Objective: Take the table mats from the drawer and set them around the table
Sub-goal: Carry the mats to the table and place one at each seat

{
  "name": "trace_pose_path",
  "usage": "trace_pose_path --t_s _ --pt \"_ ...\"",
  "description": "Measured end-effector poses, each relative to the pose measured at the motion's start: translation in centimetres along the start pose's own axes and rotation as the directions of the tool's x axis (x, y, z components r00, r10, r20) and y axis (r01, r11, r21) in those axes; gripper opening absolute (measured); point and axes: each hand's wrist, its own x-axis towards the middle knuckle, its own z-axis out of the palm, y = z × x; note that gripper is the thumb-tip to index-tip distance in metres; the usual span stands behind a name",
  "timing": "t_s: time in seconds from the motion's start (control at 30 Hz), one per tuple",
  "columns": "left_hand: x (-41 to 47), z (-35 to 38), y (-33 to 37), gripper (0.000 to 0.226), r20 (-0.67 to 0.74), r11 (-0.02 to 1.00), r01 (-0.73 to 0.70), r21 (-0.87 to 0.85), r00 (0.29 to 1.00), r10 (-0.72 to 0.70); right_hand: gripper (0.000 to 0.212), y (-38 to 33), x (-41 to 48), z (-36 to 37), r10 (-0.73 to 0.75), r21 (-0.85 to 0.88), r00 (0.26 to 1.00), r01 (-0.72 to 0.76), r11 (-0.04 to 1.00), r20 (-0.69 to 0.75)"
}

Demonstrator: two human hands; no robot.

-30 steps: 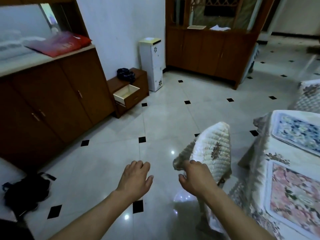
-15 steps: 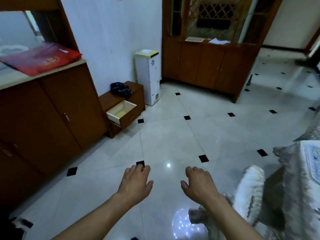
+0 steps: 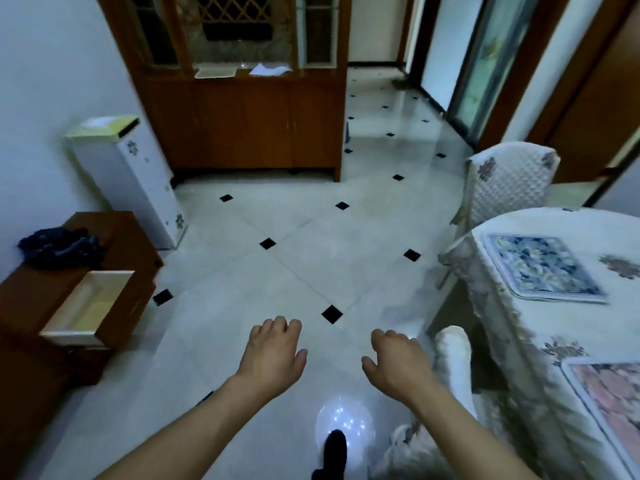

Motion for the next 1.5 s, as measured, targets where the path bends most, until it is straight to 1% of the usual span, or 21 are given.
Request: trace_pose_path --t_s 0.17,0.4,0.57,0.63,0.7,0.8,0.9,1.03,1.1,1.2,1.3,1.37,1.43,1.5 --pt "12.1 0.9 2.7 0.033 0.017 0.986 -0.164 0.023 0.986 0.164 0.028 5.0 7.6 -0.3 0.140 0.062 0.990 -0.138 0.988 -0.035" --pt "26.5 0.5 6.1 0.034 0.036 0.966 -0.257 -0.003 0.966 0.257 0.028 10.7 17.7 -2.5 0.226 0.138 0.972 -0.214 0.967 -0.072" --pt "35.2 1.7 9.7 0.033 0.071 0.922 -0.386 -0.020 0.919 0.387 0.027 16.7 20.9 -4.0 0.382 0.164 0.920 -0.365 0.916 -0.087" --pt "38.7 2.8 11.5 0.032 0.094 0.887 -0.462 -0.025 0.882 0.462 0.026 19.2 21.8 -4.1 0.461 0.162 0.882 -0.444 0.881 -0.095" --pt "42.3 4.1 13.5 0.032 0.104 0.837 -0.547 -0.025 0.831 0.546 0.026 21.9 23.0 -3.9 0.551 0.182 0.830 -0.531 0.827 -0.081" --pt "48.0 5.1 16.4 0.035 0.111 0.774 -0.632 -0.043 0.767 0.632 0.032 25.4 25.1 -4.1 0.656 0.214 0.753 -0.633 0.744 -0.054" --pt "54.1 5.7 19.3 0.038 0.106 0.700 -0.710 -0.078 0.693 0.713 0.035 28.4 27.5 -5.0 0.747 0.199 0.663 -0.725 0.659 -0.055" --pt "62.1 6.1 23.9 0.036 0.102 0.581 -0.807 -0.104 0.573 0.813 0.033 31.9 30.1 -5.9 0.858 0.187 0.512 -0.840 0.509 -0.037" --pt "64.8 6.5 26.7 0.035 0.108 0.524 -0.846 -0.100 0.514 0.851 0.035 33.4 30.1 -5.9 0.896 0.185 0.442 -0.878 0.441 -0.041" --pt "67.7 7.7 31.2 0.035 0.151 0.449 -0.879 -0.158 0.428 0.891 0.038 35.7 29.2 -5.6 0.948 0.194 0.315 -0.933 0.302 0.039" --pt "68.9 9.1 35.5 0.029 0.174 0.395 -0.899 -0.191 0.365 0.915 0.035 38.2 28.2 -4.9 0.975 0.210 0.195 -0.963 0.169 0.110" --pt "69.7 10.3 38.7 0.031 0.190 0.359 -0.913 -0.192 0.325 0.926 0.036 40.5 27.5 -4.0 0.981 0.241 0.125 -0.967 0.088 0.145" --pt "70.4 11.6 41.6 0.034 0.221 0.344 -0.918 -0.198 0.299 0.928 0.035 42.9 26.9 -3.1 0.983 0.268 0.076 -0.963 0.028 0.170" --pt "71.3 13.3 44.3 0.035 0.273 0.360 -0.908 -0.215 0.298 0.915 0.035 45.8 26.5 -2.1 0.975 0.304 0.040 -0.952 -0.029 0.219"
